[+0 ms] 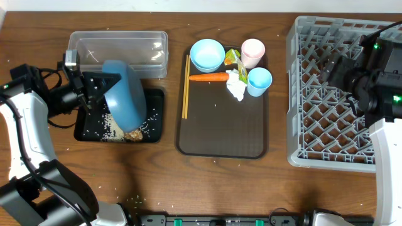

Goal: Sort waste into correct bins and load items into the dishwasher rack
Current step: 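Tilt the blue plate to pour the rice onto the black tray, then carry the emptied blue plate back and set it on the brown tray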

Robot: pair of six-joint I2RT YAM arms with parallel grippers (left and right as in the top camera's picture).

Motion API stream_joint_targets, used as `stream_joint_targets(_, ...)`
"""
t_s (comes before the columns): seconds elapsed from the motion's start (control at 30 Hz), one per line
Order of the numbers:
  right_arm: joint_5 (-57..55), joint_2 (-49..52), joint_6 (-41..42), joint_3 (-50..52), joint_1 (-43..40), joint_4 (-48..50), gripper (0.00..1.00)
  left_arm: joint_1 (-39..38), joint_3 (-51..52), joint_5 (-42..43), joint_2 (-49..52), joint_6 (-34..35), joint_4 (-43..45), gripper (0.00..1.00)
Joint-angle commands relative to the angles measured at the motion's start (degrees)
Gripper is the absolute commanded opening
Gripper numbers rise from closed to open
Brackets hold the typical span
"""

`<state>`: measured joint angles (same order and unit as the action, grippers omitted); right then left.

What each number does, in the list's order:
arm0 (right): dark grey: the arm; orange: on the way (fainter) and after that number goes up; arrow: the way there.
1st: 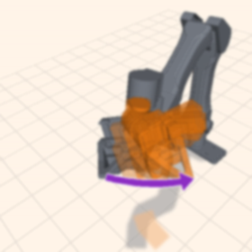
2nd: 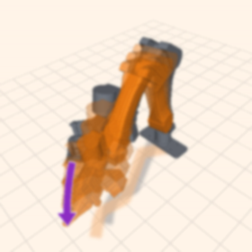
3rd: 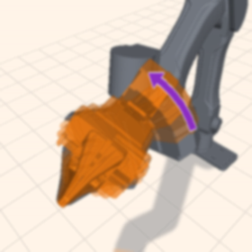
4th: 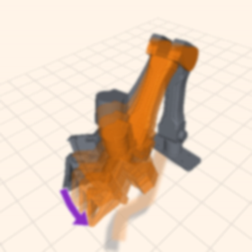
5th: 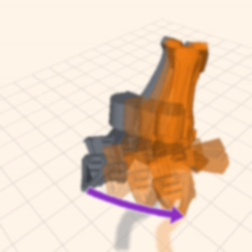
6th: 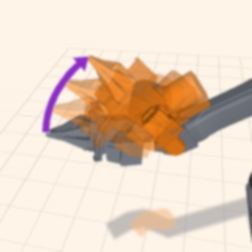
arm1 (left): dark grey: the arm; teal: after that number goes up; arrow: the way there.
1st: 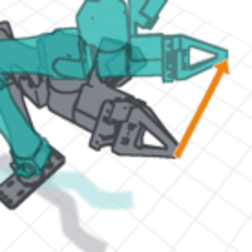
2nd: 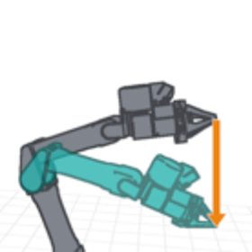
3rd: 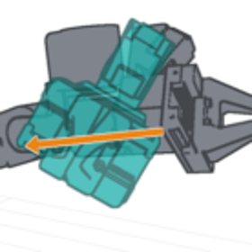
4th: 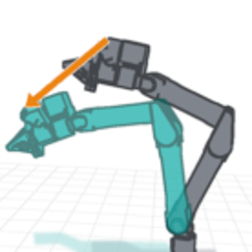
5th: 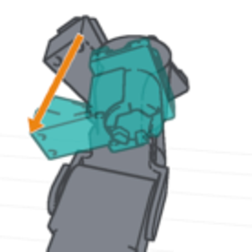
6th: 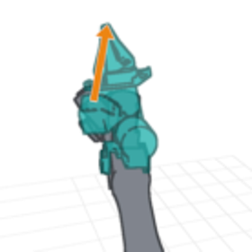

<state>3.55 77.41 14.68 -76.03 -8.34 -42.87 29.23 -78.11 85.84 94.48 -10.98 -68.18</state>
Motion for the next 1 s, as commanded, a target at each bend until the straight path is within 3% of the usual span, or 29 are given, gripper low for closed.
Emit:
stream_joint_targets(0.0, -0.3, -0.1, -0.1, -0.7, -0.3, -0.1, 0.85, 0.1, 0.3, 3.3, -1.0, -0.8, -0.3, 0.06)
stream_joint_targets(0.2, -0.3, -0.1, -0.1, -0.7, -0.3, 0.0, 0.85, -2.3, 0.3, -3.4, -1.0, -1.1, -0.1, 0.06)
stream_joint_targets(0.43, -0.3, -0.1, -0.1, -0.7, -0.2, 0.0, 0.85, -14.5, 0.1, -10.3, -2.1, -1.4, 6.1, 0.06)
stream_joint_targets(0.6, -0.3, -0.1, -0.1, -0.7, -0.2, 0.0, 0.85, -25.3, -0.1, -23.9, -3.2, 0.6, 12.6, 0.06)
stream_joint_targets(0.97, -0.3, -0.1, -0.1, -0.7, -0.2, 0.0, 0.85, -49.3, -1.2, -50.3, -3.5, 1.2, 17.2, 0.06)
